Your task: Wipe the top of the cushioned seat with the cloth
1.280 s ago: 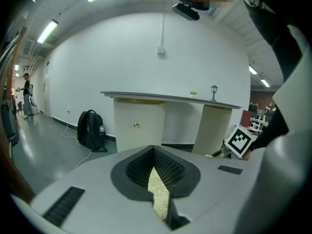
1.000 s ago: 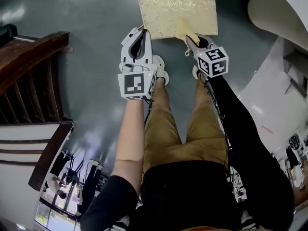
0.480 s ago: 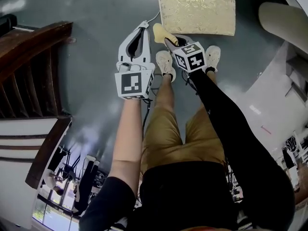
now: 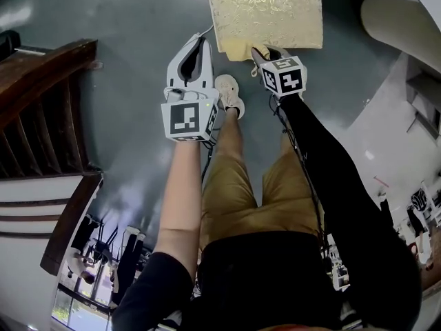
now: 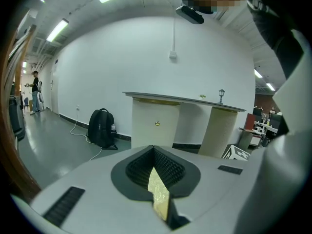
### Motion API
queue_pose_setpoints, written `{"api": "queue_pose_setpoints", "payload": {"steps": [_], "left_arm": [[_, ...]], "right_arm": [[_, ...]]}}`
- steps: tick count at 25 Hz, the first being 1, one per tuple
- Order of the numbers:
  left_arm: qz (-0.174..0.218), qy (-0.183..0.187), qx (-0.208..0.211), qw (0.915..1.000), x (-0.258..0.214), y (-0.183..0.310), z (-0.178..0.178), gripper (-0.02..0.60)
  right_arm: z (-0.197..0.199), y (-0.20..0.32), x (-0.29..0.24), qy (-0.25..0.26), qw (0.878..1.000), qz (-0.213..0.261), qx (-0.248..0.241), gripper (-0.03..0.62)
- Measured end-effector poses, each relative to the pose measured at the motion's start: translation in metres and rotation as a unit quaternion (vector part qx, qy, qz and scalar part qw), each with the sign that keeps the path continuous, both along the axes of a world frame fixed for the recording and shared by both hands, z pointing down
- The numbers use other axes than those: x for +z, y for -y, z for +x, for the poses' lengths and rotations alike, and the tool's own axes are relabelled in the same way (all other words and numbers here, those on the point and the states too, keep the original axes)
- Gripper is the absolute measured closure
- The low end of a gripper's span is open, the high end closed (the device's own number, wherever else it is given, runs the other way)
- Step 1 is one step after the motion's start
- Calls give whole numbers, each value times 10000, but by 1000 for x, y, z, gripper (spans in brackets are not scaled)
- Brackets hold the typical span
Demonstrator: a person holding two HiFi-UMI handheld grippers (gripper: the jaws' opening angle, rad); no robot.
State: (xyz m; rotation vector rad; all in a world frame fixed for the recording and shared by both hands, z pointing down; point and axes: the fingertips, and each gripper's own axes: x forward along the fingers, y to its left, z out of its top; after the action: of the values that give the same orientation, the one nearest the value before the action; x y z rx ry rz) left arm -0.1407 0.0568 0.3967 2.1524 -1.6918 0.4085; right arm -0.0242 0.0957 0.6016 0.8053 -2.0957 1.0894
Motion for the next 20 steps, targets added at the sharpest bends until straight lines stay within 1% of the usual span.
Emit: {"api": "queue_pose_setpoints", "payload": {"steps": [10,17,20], "left_arm": [[44,52,263,9996,-4,33,77,574],[48,90,522,9986,-9,56,135,574],[63,97,612,9981,-9,66,158,574]], "right_arm": [[136,36,5,-462,9963,41,721,533],[229,53,13,-812,9906,8,1105,533],[269,56,20,-1086,9858,-19,1282,533]]}}
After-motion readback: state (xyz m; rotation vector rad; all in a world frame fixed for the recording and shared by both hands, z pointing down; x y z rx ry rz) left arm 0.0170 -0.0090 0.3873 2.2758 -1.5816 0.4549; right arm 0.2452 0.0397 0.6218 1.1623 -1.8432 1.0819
